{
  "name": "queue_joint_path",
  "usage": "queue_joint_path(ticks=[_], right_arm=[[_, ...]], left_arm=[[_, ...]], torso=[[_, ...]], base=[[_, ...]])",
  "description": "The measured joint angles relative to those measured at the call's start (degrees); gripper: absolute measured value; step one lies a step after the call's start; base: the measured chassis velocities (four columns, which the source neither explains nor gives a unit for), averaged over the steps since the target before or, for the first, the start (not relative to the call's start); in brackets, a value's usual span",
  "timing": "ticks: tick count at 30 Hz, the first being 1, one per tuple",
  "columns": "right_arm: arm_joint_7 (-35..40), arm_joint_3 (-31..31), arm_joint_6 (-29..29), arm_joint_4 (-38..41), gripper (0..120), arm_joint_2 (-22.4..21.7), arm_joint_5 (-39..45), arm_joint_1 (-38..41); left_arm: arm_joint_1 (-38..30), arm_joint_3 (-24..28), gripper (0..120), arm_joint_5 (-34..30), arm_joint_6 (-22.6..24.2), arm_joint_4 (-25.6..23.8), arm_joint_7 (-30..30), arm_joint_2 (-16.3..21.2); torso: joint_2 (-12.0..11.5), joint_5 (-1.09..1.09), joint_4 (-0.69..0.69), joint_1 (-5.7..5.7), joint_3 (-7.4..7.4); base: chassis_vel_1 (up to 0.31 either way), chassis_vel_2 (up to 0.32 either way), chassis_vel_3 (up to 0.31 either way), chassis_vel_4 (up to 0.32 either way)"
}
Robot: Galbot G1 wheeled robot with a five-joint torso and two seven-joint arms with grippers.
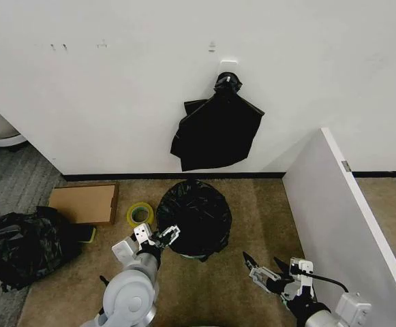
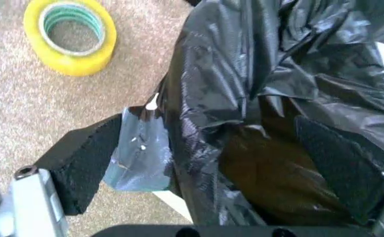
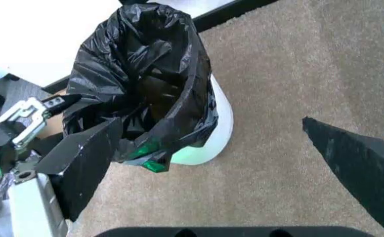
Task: Place the garbage bag over the trash bin.
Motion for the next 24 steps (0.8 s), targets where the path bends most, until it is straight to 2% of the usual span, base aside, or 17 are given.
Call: queue_joint_path(ticks=[9, 18, 22, 24], right_arm=[[0.01, -0.14, 0.00, 0.00, 100, 0.39, -0.03, 0.21], [-0.12, 0.07, 0.11, 0.00, 100, 0.97, -0.16, 0.63], [-0.22, 0.01, 0.32, 0.00, 100, 1.29, -0.52, 0.97], [-0.57, -0.08, 0.89, 0.00, 100, 1.55, -1.54, 1.19]], left_arm=[[1.53, -0.59, 100, 0.48, 0.78, -3.35, 0.40, 1.25], [4.02, -1.19, 100, 4.65, 0.61, -7.42, 3.03, 2.82], [5.51, -1.53, 100, 9.61, -0.44, -7.99, 5.46, 3.53], [6.80, -1.71, 100, 15.74, -2.71, -7.64, 8.32, 3.75]], torso=[[0.00, 0.00, 0.00, 0.00, 0.00], [0.00, 0.00, 0.00, 0.00, 0.01], [0.00, 0.00, 0.00, 0.00, 0.01], [0.00, 0.00, 0.00, 0.00, 0.01]], base=[[0.000, 0.000, 0.000, 0.000], [0.000, 0.000, 0.000, 0.000], [0.000, 0.000, 0.000, 0.000], [0.000, 0.000, 0.000, 0.000]])
